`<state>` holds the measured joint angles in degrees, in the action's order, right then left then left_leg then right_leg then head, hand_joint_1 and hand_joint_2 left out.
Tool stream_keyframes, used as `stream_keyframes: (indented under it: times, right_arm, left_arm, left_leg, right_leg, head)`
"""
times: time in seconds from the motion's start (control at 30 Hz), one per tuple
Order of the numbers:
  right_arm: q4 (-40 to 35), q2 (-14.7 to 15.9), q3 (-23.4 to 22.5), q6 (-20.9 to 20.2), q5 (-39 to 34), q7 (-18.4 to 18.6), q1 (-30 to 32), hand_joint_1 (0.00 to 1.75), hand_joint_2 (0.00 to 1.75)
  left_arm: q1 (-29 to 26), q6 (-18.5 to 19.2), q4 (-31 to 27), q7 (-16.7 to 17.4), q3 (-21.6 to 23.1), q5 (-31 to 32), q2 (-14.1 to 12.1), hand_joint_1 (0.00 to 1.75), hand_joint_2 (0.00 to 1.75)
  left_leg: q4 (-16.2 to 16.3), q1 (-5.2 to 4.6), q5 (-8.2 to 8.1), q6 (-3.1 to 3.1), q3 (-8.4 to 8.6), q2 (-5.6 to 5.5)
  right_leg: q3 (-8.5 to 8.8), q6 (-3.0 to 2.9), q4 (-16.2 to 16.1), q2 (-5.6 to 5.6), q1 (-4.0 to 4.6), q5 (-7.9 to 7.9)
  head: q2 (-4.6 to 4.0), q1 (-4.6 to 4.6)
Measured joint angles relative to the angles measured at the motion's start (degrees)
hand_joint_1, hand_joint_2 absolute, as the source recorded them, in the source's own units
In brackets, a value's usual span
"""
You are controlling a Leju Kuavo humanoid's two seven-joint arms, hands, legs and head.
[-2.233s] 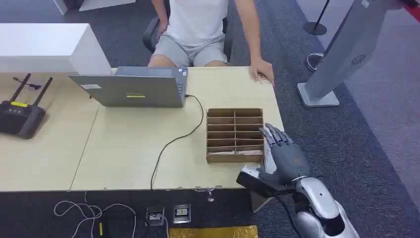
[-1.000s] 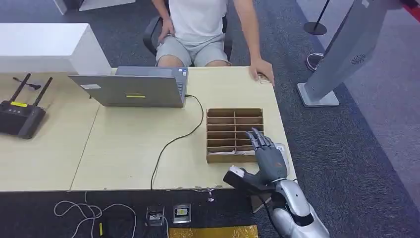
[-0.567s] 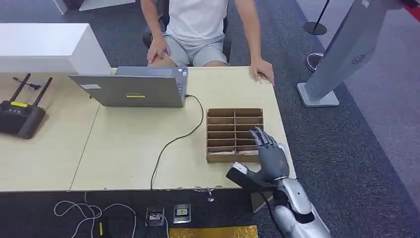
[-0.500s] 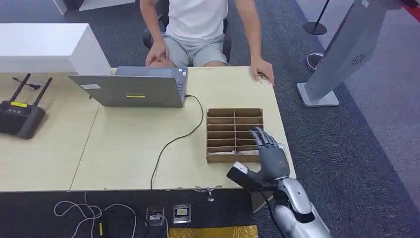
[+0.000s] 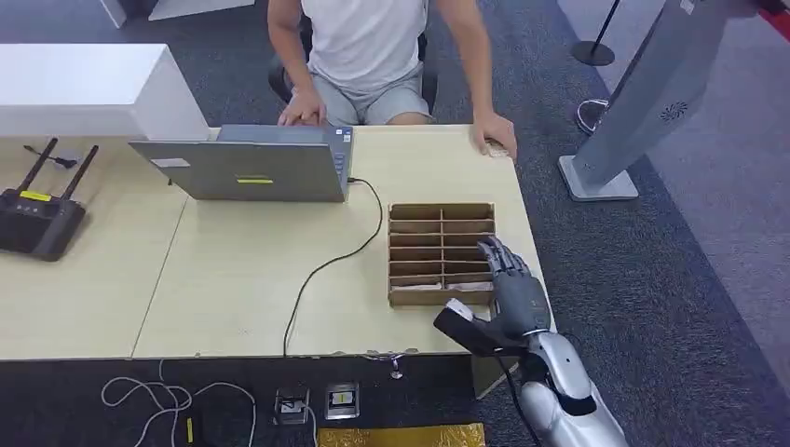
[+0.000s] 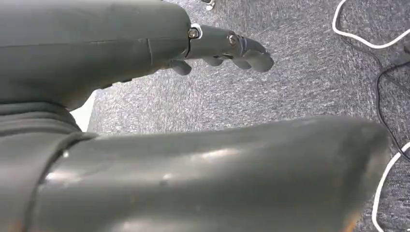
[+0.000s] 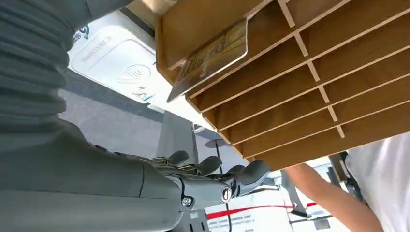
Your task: Pass the card to the sensor for recognition and then transmit it.
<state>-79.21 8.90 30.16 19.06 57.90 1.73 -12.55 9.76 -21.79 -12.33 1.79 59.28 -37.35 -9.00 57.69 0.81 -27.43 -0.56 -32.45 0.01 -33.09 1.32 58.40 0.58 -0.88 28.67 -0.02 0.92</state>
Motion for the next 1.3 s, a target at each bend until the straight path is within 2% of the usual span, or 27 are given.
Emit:
stream_keyframes:
  times: [0.4,0.43,0.47,0.5,0.53,1.03,1.1,1.23,1.27,1.3]
  right_arm:
    - [1.5,0.0,-0.4,-0.5,-1.1,0.0,0.0,0.03,1.75]
    - [1.6,0.0,-0.4,-0.5,-1.1,0.0,0.0,0.19,1.75]
    - [1.7,0.0,-0.4,-0.5,-1.2,0.0,0.0,1.61,1.75]
    - [1.9,0.0,-0.4,-0.5,-1.2,0.0,0.0,1.62,1.75]
    - [2.0,0.0,-0.4,-0.6,-1.2,0.0,0.0,1.75,1.75]
    - [2.9,-0.1,-0.4,-2.2,-3.2,-0.5,-0.7,1.75,1.75]
    - [3.0,-0.1,-0.4,-2.1,-3.5,-0.8,-0.9,1.68,1.75]
    - [3.0,-0.1,-0.4,-2.1,-3.5,-0.8,-0.9,1.68,1.75]
    - [3.5,-0.3,-0.4,-1.9,-3.9,-1.2,-1.7,1.57,1.75]
    - [3.9,-0.5,-0.4,-1.5,-3.9,-1.6,-2.3,1.62,1.75]
  left_arm:
    - [0.0,0.1,0.0,-0.3,0.0,-0.3,0.2,0.00,0.00]
    - [0.0,0.1,0.0,-0.4,0.0,-0.2,0.2,0.00,0.00]
    - [0.0,0.1,0.0,-0.5,0.0,-0.1,0.2,0.00,0.00]
    - [0.0,0.2,0.0,-0.6,0.0,0.1,0.2,0.00,0.00]
    - [0.0,0.2,0.0,-0.6,0.0,0.2,0.2,0.00,0.00]
    - [0.0,0.3,0.0,-0.6,0.0,0.3,0.3,0.00,0.00]
    - [0.0,0.3,0.0,-0.6,0.0,0.2,0.3,0.00,0.00]
    - [0.0,0.3,0.0,-0.6,0.0,0.2,0.3,0.00,0.00]
    - [0.2,0.3,0.0,-0.6,0.0,0.3,0.3,0.00,0.00]
    - [0.3,0.1,0.0,-0.6,0.0,-0.4,0.3,0.00,0.00]
  left_leg:
    - [0.0,0.00,0.00,0.00,0.00,0.00]
    - [0.0,0.00,0.00,0.00,0.00,0.00]
    - [0.0,0.00,0.00,0.00,0.00,0.00]
    - [0.0,0.00,0.00,0.00,0.00,0.00]
    - [0.0,0.00,0.00,0.00,0.00,0.00]
    - [0.0,0.00,0.00,0.00,-0.01,0.00]
    - [0.0,0.00,0.00,0.00,-0.02,0.00]
    - [0.0,0.00,0.00,0.00,-0.02,0.00]
    - [0.0,0.00,0.00,0.00,-0.01,0.00]
    - [0.0,0.00,0.00,0.00,-0.01,0.00]
  right_leg:
    - [0.00,0.00,0.0,0.00,0.00,0.00]
    - [0.00,0.00,0.0,0.00,0.00,0.00]
    - [0.00,0.00,0.0,0.00,0.00,0.00]
    - [0.00,0.00,0.0,0.00,0.00,0.00]
    - [0.00,0.00,0.0,0.00,0.00,0.00]
    - [0.01,0.00,0.0,0.01,0.00,0.00]
    - [0.01,0.00,0.0,0.02,0.00,0.00]
    - [0.01,0.00,0.0,0.02,0.00,0.00]
    - [0.00,0.00,0.0,0.00,0.00,0.00]
    - [0.00,0.00,0.0,0.00,0.00,0.00]
  head:
    - [0.00,0.02]
    - [0.00,0.02]
    - [0.00,0.02]
    - [0.00,0.02]
    - [0.00,0.02]
    - [0.00,0.02]
    - [0.00,0.02]
    - [0.00,0.02]
    - [0.00,0.02]
    - [0.00,0.02]
